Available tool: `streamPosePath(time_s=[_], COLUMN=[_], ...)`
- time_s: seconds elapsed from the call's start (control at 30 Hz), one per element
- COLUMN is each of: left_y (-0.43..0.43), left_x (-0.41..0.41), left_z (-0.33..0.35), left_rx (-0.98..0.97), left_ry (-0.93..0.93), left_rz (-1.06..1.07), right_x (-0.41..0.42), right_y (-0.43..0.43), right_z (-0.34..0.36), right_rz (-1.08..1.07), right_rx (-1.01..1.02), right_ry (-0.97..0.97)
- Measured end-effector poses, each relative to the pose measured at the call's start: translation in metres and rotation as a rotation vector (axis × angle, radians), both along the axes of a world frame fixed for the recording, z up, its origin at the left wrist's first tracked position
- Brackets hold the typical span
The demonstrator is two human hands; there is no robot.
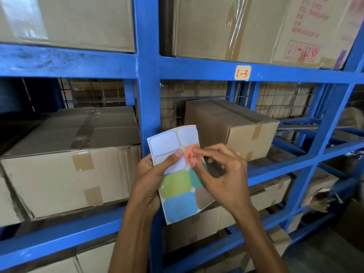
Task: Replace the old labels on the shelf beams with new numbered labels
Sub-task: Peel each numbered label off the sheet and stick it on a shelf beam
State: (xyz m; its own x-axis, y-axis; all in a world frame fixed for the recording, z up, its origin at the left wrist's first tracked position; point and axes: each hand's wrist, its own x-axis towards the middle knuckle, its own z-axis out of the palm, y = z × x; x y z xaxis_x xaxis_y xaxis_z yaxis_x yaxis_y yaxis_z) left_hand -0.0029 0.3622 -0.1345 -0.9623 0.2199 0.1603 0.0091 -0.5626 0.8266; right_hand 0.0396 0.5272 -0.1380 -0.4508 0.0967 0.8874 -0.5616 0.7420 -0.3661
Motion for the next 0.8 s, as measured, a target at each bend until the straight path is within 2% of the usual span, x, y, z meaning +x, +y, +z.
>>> streamPosePath(time_s=[0.27, 0.47, 0.67, 0.73, 0.8], left_y=[0.003, 0.008, 0.002, 0.002, 0.001], left_x=[0.000, -0.001, -0.009, -0.010, -0.009], left_z=[-0.003, -0.009, -0.031, -0.041, -0.050], left_rx=[-0.109, -0.229, -0.296, -0.299, -0.312], left_ry=[0.115, 0.166, 0.043, -0.011, -0.040], left_rz=[0.109, 0.199, 0.327, 0.350, 0.369], right_x=[0.000, -0.001, -0.017, -0.021, -0.027], right_y=[-0.003, -0.001, 0.038, 0.053, 0.065], right_z=[-0.009, -0.018, -0.049, -0.068, -0.090], right_rz=[0.097, 0.084, 0.403, 0.385, 0.224], right_rx=[-0.147, -0.226, -0.867, -1.087, -1.168], right_ry=[-0.091, -0.157, -0.484, -0.486, -0.423])
